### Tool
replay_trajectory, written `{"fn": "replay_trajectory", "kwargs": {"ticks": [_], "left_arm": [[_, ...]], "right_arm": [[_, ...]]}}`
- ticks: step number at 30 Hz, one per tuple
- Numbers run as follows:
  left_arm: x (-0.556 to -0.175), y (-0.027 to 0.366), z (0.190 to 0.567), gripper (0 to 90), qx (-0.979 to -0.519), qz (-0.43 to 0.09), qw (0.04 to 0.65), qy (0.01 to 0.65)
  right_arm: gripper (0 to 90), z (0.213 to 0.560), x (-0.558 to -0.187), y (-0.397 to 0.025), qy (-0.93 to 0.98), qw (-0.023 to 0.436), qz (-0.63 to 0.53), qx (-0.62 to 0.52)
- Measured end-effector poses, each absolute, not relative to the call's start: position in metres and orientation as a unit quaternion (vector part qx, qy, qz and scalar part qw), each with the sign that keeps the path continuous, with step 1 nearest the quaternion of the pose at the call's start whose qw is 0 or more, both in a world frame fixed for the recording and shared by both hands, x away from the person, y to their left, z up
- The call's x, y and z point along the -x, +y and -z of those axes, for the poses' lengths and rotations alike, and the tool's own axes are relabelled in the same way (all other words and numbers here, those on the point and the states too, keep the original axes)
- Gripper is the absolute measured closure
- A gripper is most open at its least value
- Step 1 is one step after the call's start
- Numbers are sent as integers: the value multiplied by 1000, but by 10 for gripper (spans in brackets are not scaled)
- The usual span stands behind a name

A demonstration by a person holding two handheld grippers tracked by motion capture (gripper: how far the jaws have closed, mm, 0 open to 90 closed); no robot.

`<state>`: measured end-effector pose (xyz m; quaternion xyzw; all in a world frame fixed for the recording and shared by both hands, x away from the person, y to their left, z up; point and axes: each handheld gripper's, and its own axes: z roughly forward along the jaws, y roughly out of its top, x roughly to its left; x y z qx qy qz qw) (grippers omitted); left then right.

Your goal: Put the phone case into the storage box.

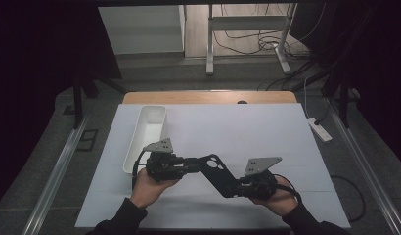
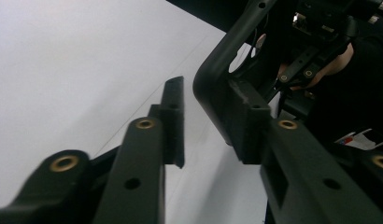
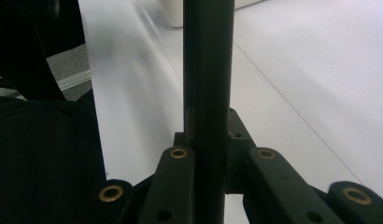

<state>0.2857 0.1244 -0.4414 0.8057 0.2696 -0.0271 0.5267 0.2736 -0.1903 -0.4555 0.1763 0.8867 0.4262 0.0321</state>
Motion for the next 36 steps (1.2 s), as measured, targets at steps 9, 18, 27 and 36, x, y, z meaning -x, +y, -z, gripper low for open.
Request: {"fn": "replay_trajectory", "kwargs": {"ticks": [9,18,27,36], "left_arm": [[-287,126,442,768,-796,42,538,274],[-288,128,443,807,-784,55,557,269],[-289,130,444,830,-780,62,562,268],[-288,127,440,835,-783,55,557,271]], "right_arm": [[845,455,-273,-190,885,30,-430,-178],[844,457,-273,-186,887,31,-426,-174],[843,458,-273,-183,891,35,-417,-174],[745,462,-274,-178,896,46,-405,-175]]}}
